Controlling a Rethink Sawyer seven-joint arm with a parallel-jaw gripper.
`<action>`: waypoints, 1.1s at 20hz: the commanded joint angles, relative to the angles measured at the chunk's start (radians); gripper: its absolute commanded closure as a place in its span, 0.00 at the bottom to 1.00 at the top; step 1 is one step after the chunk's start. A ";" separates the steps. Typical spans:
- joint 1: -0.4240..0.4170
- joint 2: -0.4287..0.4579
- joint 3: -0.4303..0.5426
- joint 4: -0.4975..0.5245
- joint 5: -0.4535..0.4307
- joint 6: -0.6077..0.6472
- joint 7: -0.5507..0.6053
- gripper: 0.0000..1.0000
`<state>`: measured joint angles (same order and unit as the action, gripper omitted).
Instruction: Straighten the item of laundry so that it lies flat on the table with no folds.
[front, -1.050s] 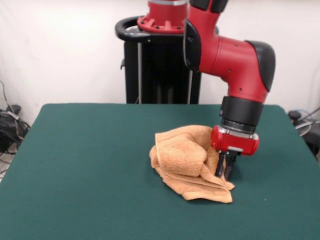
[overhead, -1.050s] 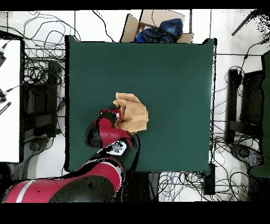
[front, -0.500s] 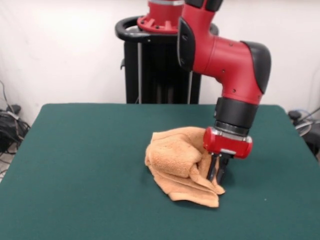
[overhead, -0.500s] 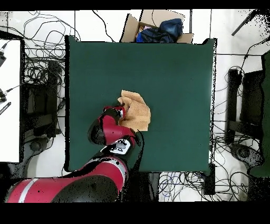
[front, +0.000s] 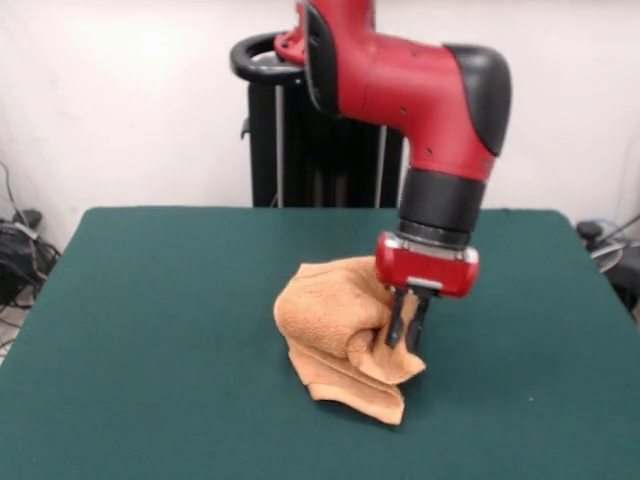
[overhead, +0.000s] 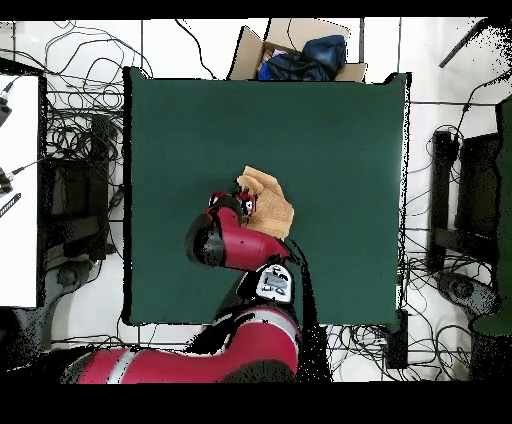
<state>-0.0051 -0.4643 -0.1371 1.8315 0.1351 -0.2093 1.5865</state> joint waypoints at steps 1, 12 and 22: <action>-0.092 -0.229 0.222 0.089 0.035 0.249 0.229 1.00; -0.181 -0.266 0.411 0.103 0.136 -0.008 0.466 1.00; -0.023 -0.281 0.282 -0.015 0.399 0.079 0.482 1.00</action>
<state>-0.0952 -0.7115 0.1274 1.8844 0.4000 -0.1992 1.8013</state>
